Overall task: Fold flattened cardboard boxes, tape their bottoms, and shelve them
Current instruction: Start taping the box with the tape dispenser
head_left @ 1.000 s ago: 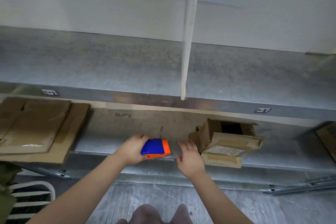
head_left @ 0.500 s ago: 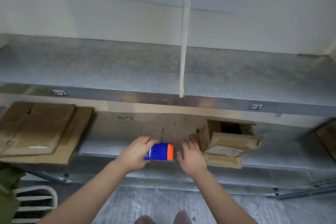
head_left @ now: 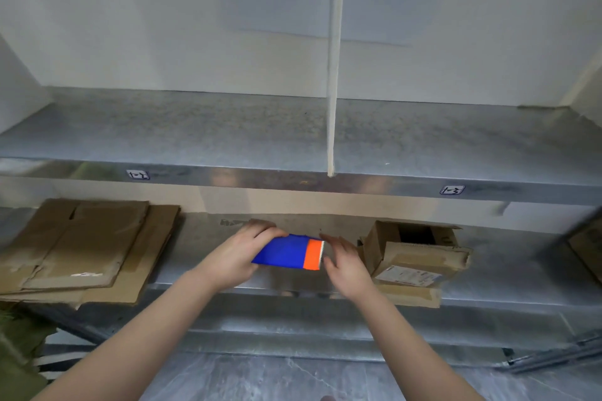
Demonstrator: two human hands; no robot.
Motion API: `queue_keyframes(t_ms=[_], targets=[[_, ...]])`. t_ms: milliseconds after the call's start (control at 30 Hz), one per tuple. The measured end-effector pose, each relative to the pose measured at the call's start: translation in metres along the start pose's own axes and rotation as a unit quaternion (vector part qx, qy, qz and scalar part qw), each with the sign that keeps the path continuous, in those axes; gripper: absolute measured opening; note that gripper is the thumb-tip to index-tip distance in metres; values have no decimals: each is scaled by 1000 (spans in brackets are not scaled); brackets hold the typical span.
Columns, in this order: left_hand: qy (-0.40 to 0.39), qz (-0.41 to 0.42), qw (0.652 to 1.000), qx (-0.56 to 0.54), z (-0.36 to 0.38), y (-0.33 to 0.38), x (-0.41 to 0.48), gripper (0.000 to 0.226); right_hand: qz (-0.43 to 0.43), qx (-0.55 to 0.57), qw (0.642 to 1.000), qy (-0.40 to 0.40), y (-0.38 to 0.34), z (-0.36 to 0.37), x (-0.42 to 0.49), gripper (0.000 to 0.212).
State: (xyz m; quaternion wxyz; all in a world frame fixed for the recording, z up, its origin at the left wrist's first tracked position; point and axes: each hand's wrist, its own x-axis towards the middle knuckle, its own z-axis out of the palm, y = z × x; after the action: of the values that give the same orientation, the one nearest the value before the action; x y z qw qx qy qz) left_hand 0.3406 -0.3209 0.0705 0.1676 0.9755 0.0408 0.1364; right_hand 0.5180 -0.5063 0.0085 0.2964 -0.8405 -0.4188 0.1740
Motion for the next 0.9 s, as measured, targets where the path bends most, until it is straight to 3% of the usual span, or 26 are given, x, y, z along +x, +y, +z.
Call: queue_keyframes(t_ms=[300,467,767,900], targets=[[33,44,997,-56,-19,42,34,65,19,124,978,169,-8,-70,-22,18],[16,-1,995,-95,-6,76,55,68,31,106,972,209,15,-108,-42,10],[21,-45,987,-151,19,142,102,70,175,166,931,274,103,-186,-84,13],[3,-70,991,-113,20,155,118,78,221,152,933,238,152,-224,-88,10]])
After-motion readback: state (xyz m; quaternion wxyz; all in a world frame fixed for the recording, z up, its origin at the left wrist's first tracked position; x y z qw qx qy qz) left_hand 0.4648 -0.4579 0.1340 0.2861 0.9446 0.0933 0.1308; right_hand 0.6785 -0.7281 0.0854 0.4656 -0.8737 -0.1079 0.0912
